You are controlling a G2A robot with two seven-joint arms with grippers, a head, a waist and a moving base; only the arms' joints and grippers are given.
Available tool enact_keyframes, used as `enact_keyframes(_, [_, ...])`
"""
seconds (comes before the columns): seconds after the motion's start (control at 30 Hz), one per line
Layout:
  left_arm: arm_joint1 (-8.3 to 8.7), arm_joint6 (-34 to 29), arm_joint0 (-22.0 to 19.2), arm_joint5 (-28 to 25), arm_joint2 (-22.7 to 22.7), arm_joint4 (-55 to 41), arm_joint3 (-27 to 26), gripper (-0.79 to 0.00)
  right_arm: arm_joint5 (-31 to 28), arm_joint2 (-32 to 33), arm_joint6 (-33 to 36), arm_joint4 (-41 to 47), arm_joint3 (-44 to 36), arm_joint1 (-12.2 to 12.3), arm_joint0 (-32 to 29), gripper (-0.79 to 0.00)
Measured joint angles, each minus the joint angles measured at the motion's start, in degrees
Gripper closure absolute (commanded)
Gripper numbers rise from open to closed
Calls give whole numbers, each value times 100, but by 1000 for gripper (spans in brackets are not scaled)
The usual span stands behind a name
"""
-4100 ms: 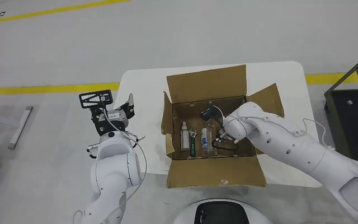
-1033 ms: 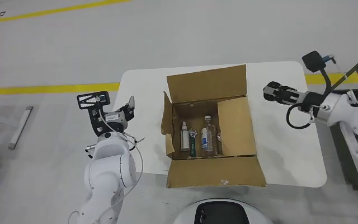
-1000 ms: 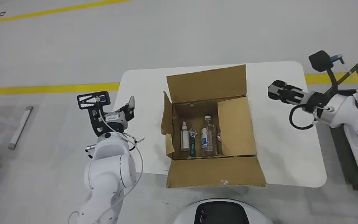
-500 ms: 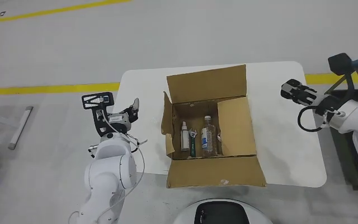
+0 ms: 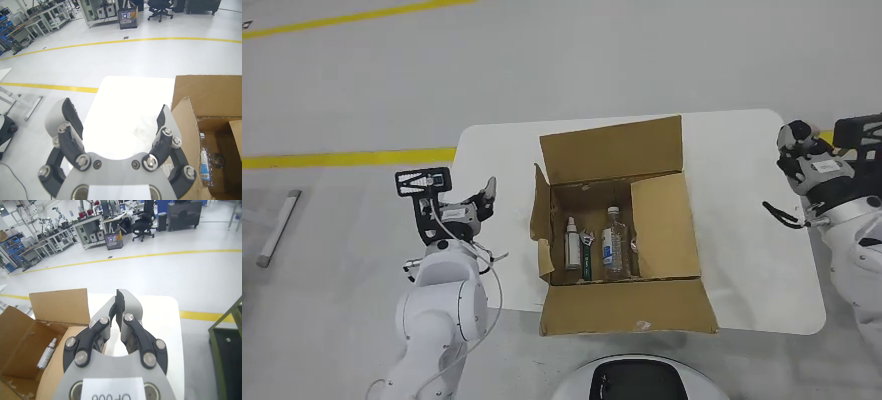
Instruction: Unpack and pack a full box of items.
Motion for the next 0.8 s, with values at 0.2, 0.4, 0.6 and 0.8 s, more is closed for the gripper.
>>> enact_keyframes(0.2, [48, 1230, 507, -1210, 137, 298, 262, -311, 168, -49, 15, -11, 54, -43, 58, 0])
enact_keyframes(0.4, [19, 1592, 714, -995, 148, 727, 414, 0, 191, -28, 98, -31, 73, -73, 37, 0])
enact_keyframes(0.6, [-17, 1572, 718, -1195, 226, 731, 614, -25, 154, -16, 171, -29, 154, -100, 54, 0])
enact_keyframes(0.8, [-47, 1509, 681, -1756, 396, 517, 842, 0, 112, -57, 252, -33, 241, -129, 123, 0])
